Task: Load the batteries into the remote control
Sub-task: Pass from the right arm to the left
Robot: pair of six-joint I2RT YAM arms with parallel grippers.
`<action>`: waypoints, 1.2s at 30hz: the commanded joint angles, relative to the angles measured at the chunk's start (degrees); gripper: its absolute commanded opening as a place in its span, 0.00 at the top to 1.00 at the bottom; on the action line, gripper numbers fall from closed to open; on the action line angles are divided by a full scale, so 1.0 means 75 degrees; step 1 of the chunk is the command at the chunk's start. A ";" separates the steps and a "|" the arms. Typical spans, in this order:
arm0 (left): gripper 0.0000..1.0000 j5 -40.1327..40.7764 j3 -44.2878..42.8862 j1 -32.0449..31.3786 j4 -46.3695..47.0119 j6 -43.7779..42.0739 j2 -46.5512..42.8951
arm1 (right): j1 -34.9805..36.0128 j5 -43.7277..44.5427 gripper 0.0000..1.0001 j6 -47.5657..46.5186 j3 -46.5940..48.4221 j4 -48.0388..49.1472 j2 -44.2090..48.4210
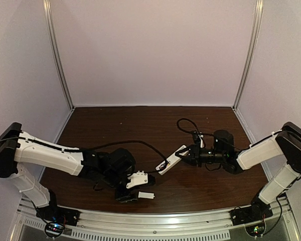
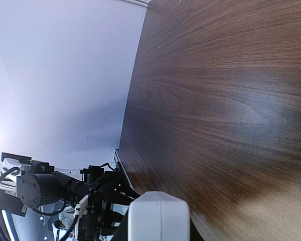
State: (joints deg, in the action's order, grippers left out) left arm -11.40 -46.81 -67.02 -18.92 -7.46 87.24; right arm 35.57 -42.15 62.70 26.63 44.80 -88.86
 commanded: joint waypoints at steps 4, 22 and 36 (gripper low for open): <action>0.45 0.0097 -0.0375 0.0001 0.0333 -0.1183 0.0845 | -0.0030 -0.0056 1.00 -0.0037 -0.0157 0.0497 -0.0262; 0.48 0.0479 -0.0912 0.0007 0.0432 -0.1388 0.1495 | -0.0044 -0.0239 1.00 0.0143 -0.0127 0.0962 -0.0647; 0.24 0.2156 -0.2374 0.0230 0.1478 0.1829 0.1330 | 0.0183 -0.0041 1.00 0.0496 0.0028 0.1442 -0.0792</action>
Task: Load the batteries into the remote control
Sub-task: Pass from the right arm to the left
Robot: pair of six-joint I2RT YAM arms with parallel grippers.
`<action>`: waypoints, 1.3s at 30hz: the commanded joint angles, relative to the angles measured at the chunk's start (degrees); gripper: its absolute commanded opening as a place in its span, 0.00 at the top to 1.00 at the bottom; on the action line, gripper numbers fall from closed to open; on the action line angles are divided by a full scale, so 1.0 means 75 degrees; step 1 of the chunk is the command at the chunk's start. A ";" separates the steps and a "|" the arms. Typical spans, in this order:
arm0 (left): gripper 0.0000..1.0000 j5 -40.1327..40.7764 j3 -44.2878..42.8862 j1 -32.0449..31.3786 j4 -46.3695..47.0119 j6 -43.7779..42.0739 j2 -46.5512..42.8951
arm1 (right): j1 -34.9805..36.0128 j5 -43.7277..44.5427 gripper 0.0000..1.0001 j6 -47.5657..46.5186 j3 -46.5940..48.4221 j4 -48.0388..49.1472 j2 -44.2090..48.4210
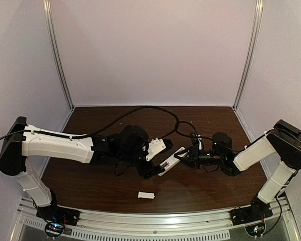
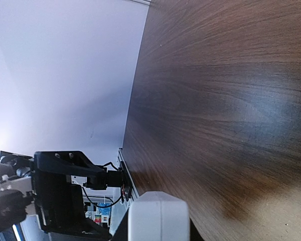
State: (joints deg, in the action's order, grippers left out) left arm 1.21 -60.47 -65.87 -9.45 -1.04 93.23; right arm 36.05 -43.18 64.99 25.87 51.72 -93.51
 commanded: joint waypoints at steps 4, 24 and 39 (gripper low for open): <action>0.27 0.0524 -0.0853 0.0090 0.0213 0.1151 0.0901 | 0.0172 0.0108 1.00 0.0291 0.0120 0.0652 -0.0177; 0.66 0.0501 -0.2227 0.0200 -0.0353 0.1356 0.2188 | 0.0419 0.0182 0.97 0.0423 0.0212 0.0791 -0.0206; 0.85 -0.0083 -0.1036 0.0291 -0.1065 0.0477 0.1533 | -0.0808 0.0391 0.00 -0.0770 -0.0040 -0.1576 0.1081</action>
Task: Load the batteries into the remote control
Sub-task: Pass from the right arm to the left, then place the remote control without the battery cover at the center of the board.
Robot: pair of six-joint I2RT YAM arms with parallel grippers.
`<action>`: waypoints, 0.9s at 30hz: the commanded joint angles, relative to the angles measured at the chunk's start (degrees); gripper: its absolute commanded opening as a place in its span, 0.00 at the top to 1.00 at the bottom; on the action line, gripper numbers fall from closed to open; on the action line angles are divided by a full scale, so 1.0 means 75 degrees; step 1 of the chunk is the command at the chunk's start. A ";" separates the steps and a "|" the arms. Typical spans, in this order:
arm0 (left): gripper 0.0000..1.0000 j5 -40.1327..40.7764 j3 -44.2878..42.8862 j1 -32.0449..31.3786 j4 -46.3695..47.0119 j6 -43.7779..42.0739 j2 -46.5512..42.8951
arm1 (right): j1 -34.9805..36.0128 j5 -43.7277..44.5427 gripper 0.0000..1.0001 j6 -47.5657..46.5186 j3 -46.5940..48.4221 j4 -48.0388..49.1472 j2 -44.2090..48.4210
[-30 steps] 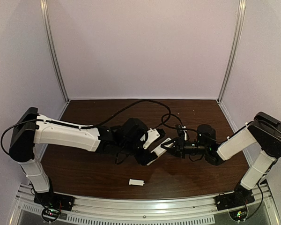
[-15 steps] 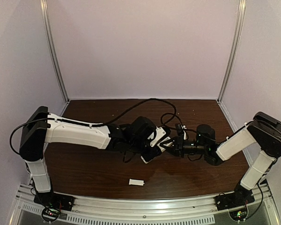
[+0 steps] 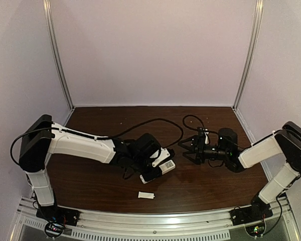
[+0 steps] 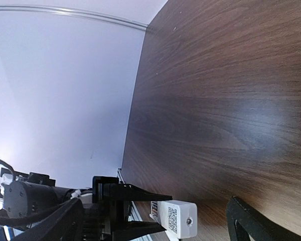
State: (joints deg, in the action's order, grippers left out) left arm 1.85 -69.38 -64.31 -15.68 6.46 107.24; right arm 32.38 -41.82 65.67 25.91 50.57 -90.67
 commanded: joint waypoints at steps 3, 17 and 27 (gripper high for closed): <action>0.84 -0.0177 0.0097 0.0212 -0.0493 -0.0765 -0.0256 | -0.0402 0.0696 0.00 -0.1851 0.0293 -0.3070 0.1389; 0.79 -0.0725 -0.0423 0.0436 -0.1136 -0.1255 0.0567 | -0.0591 0.2576 0.00 -0.4403 0.1281 -0.6391 0.4583; 0.70 -0.1148 -0.0859 0.0478 -0.1579 -0.1493 0.1061 | -0.0614 0.2816 0.00 -0.4847 0.1337 -0.7179 0.5302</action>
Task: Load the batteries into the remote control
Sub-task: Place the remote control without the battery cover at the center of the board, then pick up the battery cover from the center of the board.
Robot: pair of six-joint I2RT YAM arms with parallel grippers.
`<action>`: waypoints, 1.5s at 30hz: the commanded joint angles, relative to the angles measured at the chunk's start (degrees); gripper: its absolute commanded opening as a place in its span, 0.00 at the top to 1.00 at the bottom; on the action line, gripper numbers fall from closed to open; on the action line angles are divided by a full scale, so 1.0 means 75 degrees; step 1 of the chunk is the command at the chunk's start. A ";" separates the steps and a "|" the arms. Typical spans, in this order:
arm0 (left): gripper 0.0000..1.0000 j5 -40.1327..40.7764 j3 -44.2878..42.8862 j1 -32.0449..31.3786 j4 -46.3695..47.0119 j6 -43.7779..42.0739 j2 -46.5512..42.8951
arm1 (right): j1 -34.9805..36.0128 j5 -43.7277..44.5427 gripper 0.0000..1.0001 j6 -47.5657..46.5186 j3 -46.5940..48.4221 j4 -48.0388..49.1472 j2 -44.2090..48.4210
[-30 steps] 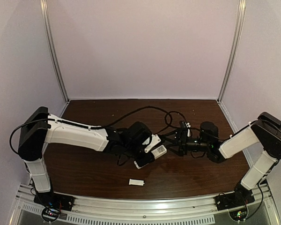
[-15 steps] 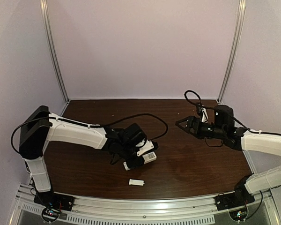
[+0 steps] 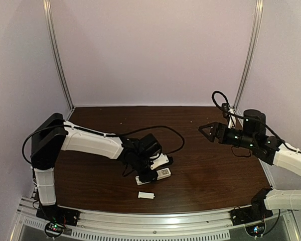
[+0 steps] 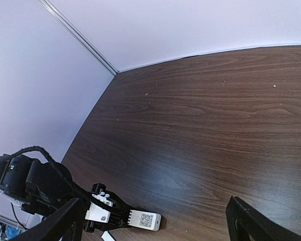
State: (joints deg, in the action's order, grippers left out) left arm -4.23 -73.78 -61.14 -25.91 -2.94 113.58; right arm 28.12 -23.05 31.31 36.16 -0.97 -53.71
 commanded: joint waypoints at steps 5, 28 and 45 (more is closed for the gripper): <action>0.39 -0.0508 -0.0492 0.0058 -0.0470 -0.0354 0.0146 | -0.0046 0.0431 0.00 -0.0241 -0.0102 -0.0256 0.0745; 0.35 -0.1824 0.2630 -0.0189 0.0289 -0.2206 -0.3380 | -0.0034 -0.2418 0.00 -0.0514 -0.0032 0.0966 -0.0717; 0.51 -0.0970 0.2494 -0.0651 0.0830 -0.2327 -0.1983 | -0.0027 -0.2516 0.00 -0.0413 -0.0017 0.1120 -0.1423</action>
State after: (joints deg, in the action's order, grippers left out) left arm -14.50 -53.74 -65.87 -21.78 -19.59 97.03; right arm 28.12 -41.19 28.40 35.75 6.07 -63.81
